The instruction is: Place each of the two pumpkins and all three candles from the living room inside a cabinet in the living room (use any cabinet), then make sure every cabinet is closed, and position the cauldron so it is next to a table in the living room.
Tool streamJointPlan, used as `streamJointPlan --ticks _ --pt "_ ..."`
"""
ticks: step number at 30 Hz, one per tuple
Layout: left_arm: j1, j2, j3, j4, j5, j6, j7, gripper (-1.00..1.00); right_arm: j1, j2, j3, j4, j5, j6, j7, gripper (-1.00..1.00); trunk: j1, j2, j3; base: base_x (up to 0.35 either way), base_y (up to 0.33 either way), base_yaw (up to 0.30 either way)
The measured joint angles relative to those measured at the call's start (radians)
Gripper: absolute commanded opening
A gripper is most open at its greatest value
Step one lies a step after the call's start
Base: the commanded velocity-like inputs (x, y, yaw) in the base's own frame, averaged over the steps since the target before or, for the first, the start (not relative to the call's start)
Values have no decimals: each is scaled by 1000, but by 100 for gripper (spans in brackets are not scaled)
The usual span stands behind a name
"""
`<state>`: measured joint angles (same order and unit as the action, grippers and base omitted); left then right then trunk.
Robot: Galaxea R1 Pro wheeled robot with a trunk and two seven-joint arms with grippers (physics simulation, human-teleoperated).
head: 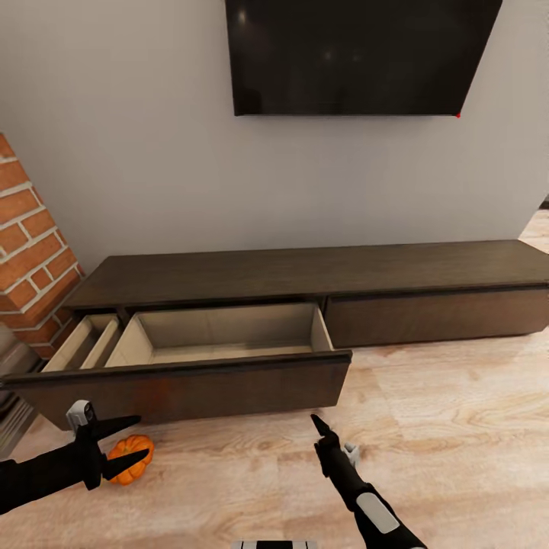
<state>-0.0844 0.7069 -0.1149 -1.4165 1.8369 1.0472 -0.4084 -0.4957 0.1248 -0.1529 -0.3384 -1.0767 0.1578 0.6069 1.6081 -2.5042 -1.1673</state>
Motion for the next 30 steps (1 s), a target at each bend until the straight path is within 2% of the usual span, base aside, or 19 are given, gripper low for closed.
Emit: streamJointPlan --ticks 5,8,10,11,12,13,17,18,21,22,24,27,30 --pt "0 4 5 2 -1 0 7 100 -1 0 16 3 2 75 -49 100 -1 0 8 -7 0 0" --pt "0 5 7 7 -36 -2 25 100 1 -9 61 7 10 108 -54 100 -2 1 19 -1 0 0" --pt "0 5 11 10 -117 -4 59 100 19 -14 88 7 12 121 -55 100 -3 2 27 0 0 0" --pt "0 5 18 16 -175 -5 81 100 39 -19 100 7 14 126 -56 100 -4 2 31 0 0 0" --pt "0 4 23 34 -215 -6 97 100 50 -21 109 7 16 127 -56 100 -4 2 35 0 0 0" --pt "0 3 25 44 -232 -6 106 100 55 -22 113 7 19 128 -56 100 -5 2 39 0 0 0" --pt "0 -2 40 150 -351 -13 172 100 85 -29 129 7 38 126 -57 100 -6 3 54 0 0 0" --pt "0 -4 45 166 -365 -18 181 100 87 -35 131 7 40 126 -57 100 -7 3 58 0 0 0" --pt "0 -9 57 221 -450 -60 220 100 95 -72 142 7 44 126 -57 100 -8 5 69 0 0 0" --pt "-1 -18 57 233 -480 -84 231 100 97 -83 157 8 49 125 -59 100 -12 11 73 0 0 0" --pt "-1 -47 55 242 -506 -114 246 100 97 -93 182 10 72 126 -68 100 -20 25 79 0 0 0" --pt "-2 -79 58 247 -537 -129 290 100 98 -101 197 12 95 125 -76 100 -31 46 88 0 0 0" --pt "-4 -101 61 240 -565 -135 410 100 98 -105 205 14 109 120 -78 100 -43 67 98 0 0 0"
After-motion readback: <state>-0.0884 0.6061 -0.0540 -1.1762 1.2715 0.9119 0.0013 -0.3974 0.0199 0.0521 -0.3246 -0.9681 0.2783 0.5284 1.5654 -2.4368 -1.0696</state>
